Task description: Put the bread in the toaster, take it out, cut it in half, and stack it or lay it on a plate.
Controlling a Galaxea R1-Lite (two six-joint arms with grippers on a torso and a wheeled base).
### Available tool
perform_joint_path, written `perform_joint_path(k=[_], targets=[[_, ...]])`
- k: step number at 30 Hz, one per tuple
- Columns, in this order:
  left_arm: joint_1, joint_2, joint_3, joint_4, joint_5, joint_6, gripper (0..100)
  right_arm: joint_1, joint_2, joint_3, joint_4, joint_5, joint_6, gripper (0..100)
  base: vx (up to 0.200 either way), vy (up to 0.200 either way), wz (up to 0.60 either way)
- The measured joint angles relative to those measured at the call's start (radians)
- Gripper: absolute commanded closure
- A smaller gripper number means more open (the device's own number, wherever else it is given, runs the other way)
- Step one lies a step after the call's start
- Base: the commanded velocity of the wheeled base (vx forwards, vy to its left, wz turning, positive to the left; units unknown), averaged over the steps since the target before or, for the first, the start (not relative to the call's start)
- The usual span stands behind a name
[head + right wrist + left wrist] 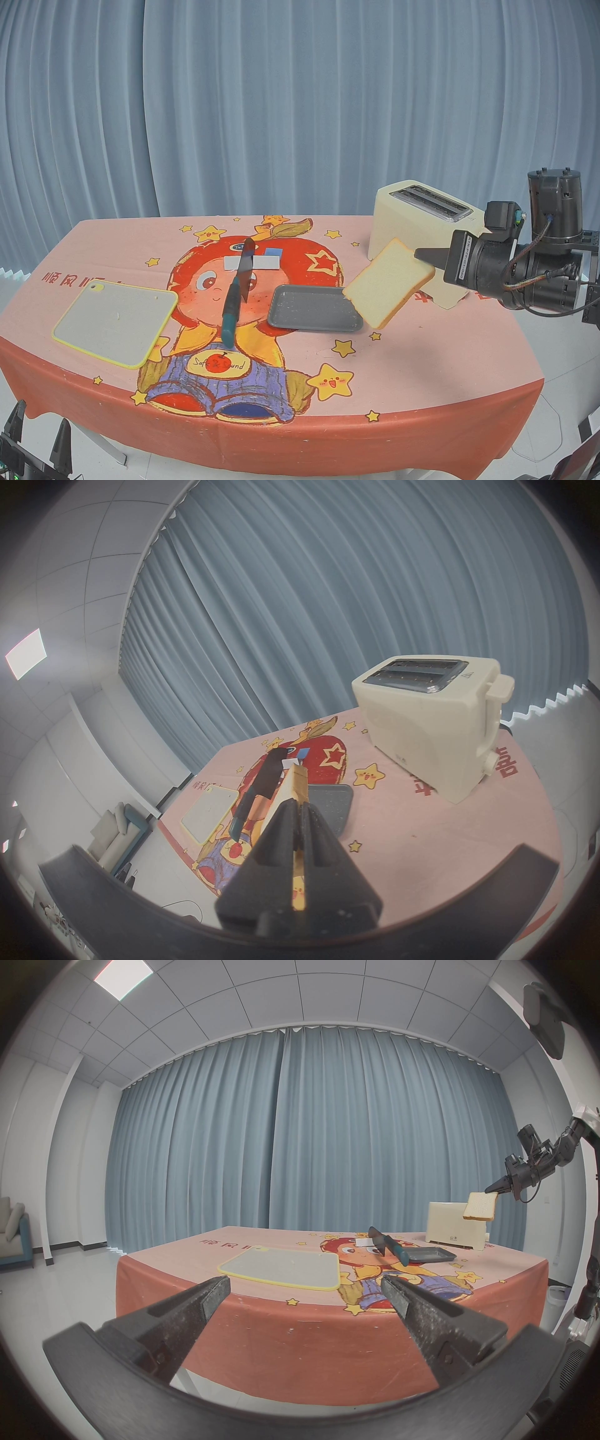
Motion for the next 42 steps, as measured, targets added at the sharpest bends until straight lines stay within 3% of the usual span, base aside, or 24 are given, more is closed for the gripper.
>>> perform_joint_path(k=[42], targets=[[0.0, 0.0, 0.0, 0.0, 0.0, 0.0, 0, 0.083, 0.009, 0.004, -0.001, 0.003, 0.084, 100, 0.0, 0.2, 0.0]])
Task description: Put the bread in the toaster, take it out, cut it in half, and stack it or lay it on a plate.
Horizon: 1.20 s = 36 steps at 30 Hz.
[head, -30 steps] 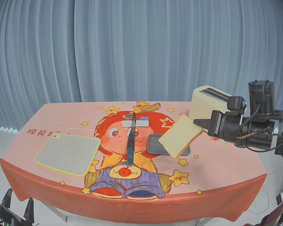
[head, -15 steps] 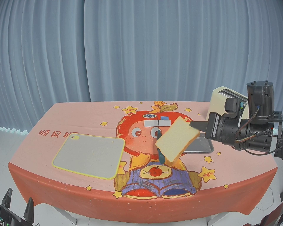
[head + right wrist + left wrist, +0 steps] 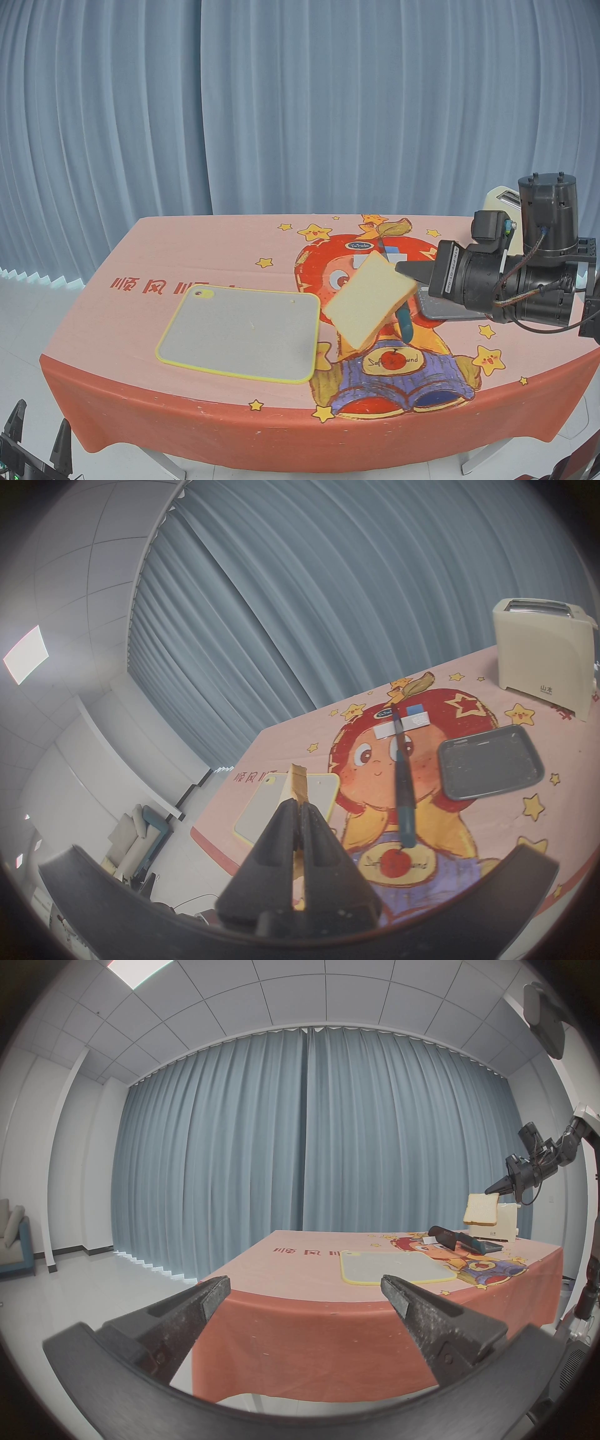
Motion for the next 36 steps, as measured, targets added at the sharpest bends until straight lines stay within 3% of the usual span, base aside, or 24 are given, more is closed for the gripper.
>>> perform_joint_path(k=[5, 11, 20, 25, 36], targets=[[0.0, 0.0, 0.0, 0.0, 0.0, 0.0, 0, 0.009, 0.006, 0.0, 0.0, 0.006, 0.028, 100, 0.0, 0.2, 0.0], [0.0, 0.0, 0.0, 0.0, 0.001, 0.001, 0, 0.018, 0.022, 0.004, -0.063, 0.006, 0.066, 100, 0.0, 0.0, 0.0], [0.0, 0.0, 0.0, 0.0, 0.002, 0.001, 0, 0.02, 0.135, -0.004, -0.297, -0.019, 0.077, 100, 0.0, 0.0, 0.0], [0.0, 0.0, 0.0, 0.0, 0.002, 0.001, 0, 0.027, 0.214, -0.018, -0.351, -0.042, 0.089, 100, 0.0, 0.0, 0.0], [0.0, 0.0, 0.0, 0.0, 0.002, 0.001, 0, 0.054, 0.376, -0.03, -0.466, -0.051, 0.194, 100, 0.0, 0.0, 0.0]])
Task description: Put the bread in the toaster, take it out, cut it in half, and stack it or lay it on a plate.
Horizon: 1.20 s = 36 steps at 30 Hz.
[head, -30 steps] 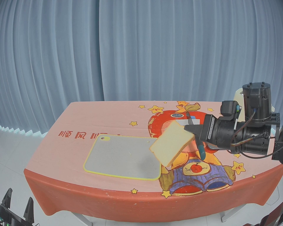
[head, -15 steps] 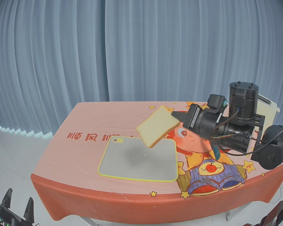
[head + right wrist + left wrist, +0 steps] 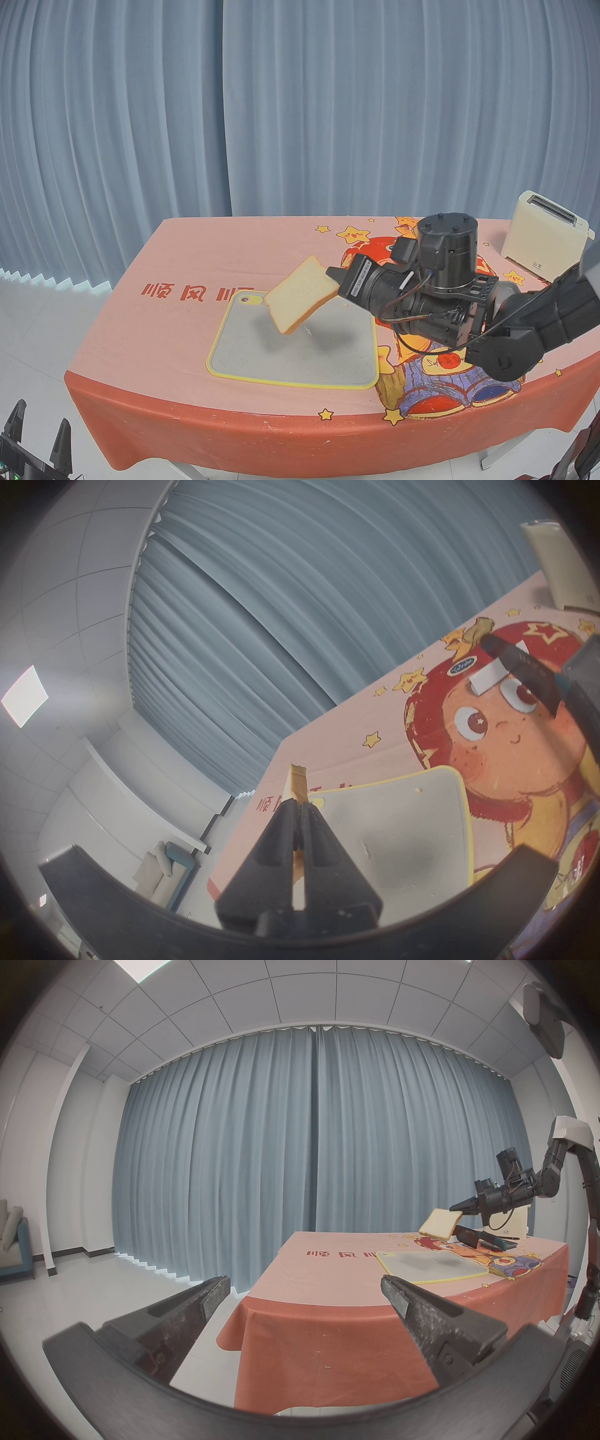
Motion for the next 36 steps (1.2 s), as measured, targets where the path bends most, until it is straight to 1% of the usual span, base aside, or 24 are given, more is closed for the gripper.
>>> perform_joint_path(k=[9, 18, 19, 23, 25, 26, 27, 29, 31, 33, 36], targets=[[0.0, 0.0, 0.0, 0.0, 0.0, 0.0, 0, 0.004, 0.103, 0.006, -0.061, -0.001, 0.011, 100, 0.0, 0.0, 0.0], [0.0, 0.0, 0.0, 0.0, 0.0, 0.0, 0, 0.0, 0.164, 0.022, -0.07, -0.005, 0.022, 100, 0.0, 0.0, 0.0], [0.0, 0.0, 0.0, 0.0, 0.0, 0.0, 0, 0.001, 0.167, 0.023, -0.07, -0.005, 0.022, 0, 0.0, 0.0, 0.0], [0.0, 0.0, 0.0, 0.0, 0.0, 0.0, 0, 0.002, 0.175, 0.021, -0.055, -0.012, 0.008, 0, 0.0, 0.0, 0.0], [0.0, 0.0, 0.0, 0.0, 0.0, 0.0, 0, 0.003, 0.177, 0.018, -0.048, -0.021, -0.018, 0, 0.0, 0.0, 0.0], [0.0, 0.0, 0.0, 0.0, 0.0, 0.0, 0, 0.003, 0.178, 0.015, -0.046, -0.031, -0.036, 0, 0.0, 0.0, 0.0], [0.0, 0.0, 0.0, 0.0, 0.0, 0.0, 0, 0.003, 0.178, 0.013, -0.042, -0.05, -0.059, 0, 0.0, 0.0, 0.0], [0.0, 0.0, 0.0, 0.0, 0.0, 0.0, 0, 0.003, 0.178, 0.006, -0.035, -0.1, -0.108, 0, 0.0, 0.0, 0.0], [0.0, 0.0, 0.0, 0.0, 0.0, 0.0, 0, 0.003, 0.178, -0.002, -0.035, -0.138, -0.145, 0, 0.0, 0.0, 0.0], [0.0, 0.0, 0.0, 0.0, 0.0, 0.0, 0, 0.003, 0.176, -0.008, -0.035, -0.15, -0.156, 0, 0.0, 0.0, 0.0], [0.0, 0.0, 0.0, 0.0, 0.0, 0.0, 0, 0.002, 0.17, -0.015, -0.033, -0.153, -0.16, 0, 0.0, 0.0, 0.0]])
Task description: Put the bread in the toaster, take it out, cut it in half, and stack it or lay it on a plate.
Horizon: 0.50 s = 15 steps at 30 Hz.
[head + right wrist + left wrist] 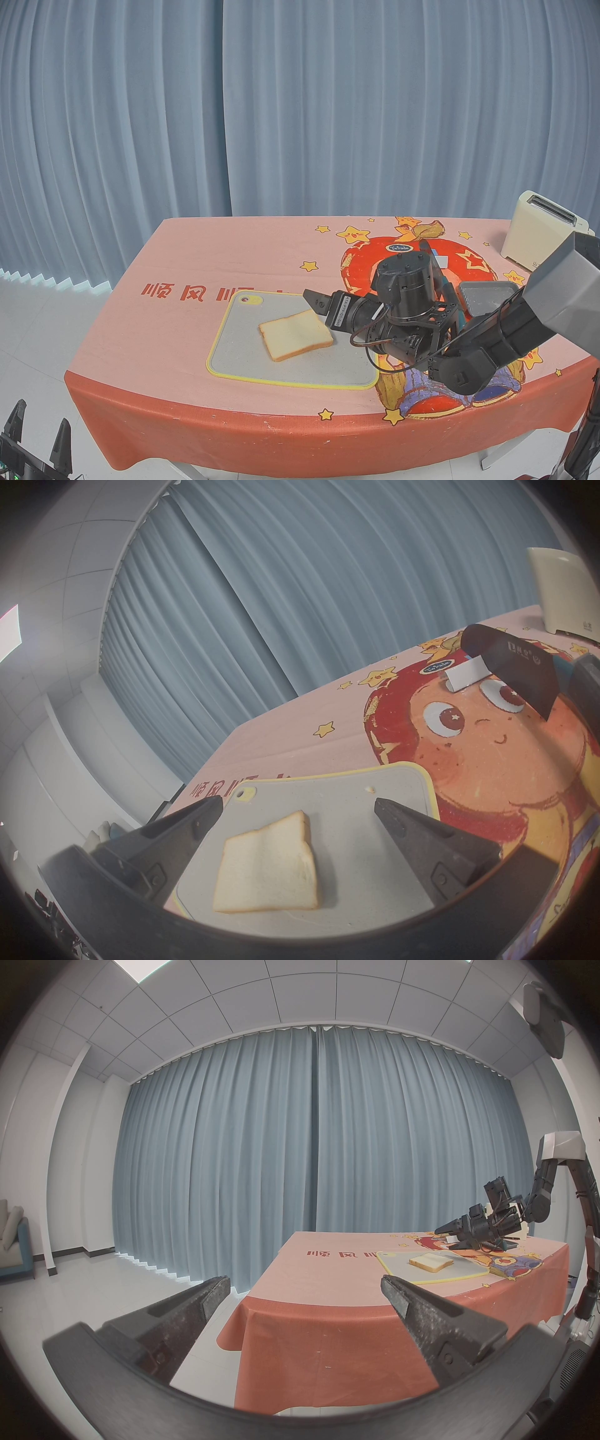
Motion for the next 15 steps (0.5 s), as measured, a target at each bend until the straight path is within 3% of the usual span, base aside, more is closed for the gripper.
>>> perform_joint_path(k=[6, 15], targets=[[0.0, 0.0, 0.0, 0.0, 0.0, -0.001, 0, -0.009, -0.054, -0.014, 0.004, 0.0, -0.039, 0, 0.0, 0.0, 0.0], [0.0, 0.0, 0.0, 0.0, -0.001, -0.001, 0, -0.05, -0.215, -0.002, 0.007, 0.0, -0.164, 0, 0.0, 0.0, 0.0]])
